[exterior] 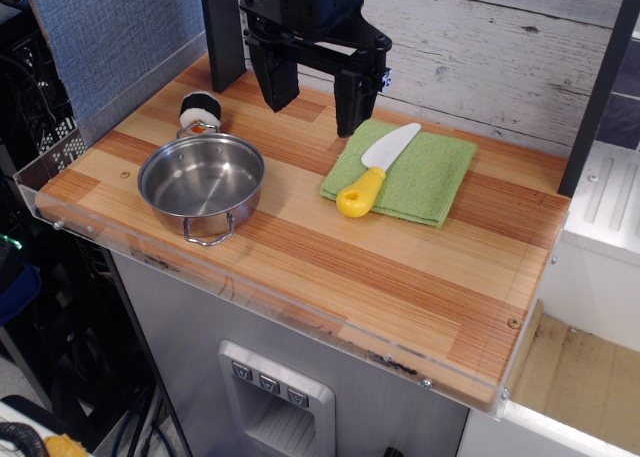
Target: Move the sushi to the right corner under the knife.
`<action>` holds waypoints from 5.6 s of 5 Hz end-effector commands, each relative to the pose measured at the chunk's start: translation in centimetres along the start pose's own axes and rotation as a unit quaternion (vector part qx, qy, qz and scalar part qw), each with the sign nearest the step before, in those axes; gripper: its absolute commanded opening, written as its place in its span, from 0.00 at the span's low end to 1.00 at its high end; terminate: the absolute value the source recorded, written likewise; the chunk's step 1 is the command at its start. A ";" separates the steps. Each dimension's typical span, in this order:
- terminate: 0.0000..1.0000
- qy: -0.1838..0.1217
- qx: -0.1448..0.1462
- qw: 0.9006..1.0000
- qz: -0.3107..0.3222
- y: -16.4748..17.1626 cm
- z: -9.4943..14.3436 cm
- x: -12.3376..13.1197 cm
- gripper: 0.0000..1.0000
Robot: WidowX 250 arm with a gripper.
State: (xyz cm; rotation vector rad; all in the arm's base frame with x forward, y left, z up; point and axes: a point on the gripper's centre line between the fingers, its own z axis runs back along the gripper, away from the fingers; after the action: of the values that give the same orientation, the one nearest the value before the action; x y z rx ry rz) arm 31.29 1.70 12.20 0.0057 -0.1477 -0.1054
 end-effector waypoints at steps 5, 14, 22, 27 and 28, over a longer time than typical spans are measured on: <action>0.00 0.024 0.035 0.990 0.134 13.8 -4.2 2.8 1.00; 0.00 -0.009 0.096 0.973 0.211 19.4 -9.2 2.7 0.00; 0.00 -0.031 0.004 0.999 -0.010 -8.4 -2.5 -2.1 0.00; 0.00 -0.025 0.047 0.995 0.089 -11.7 -6.2 -3.5 0.00; 0.00 -0.040 0.038 0.993 0.102 -10.7 -6.3 -3.7 0.00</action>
State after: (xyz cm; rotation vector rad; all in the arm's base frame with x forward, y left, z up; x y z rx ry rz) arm 28.10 -8.92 3.14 0.0838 -0.1711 0.0949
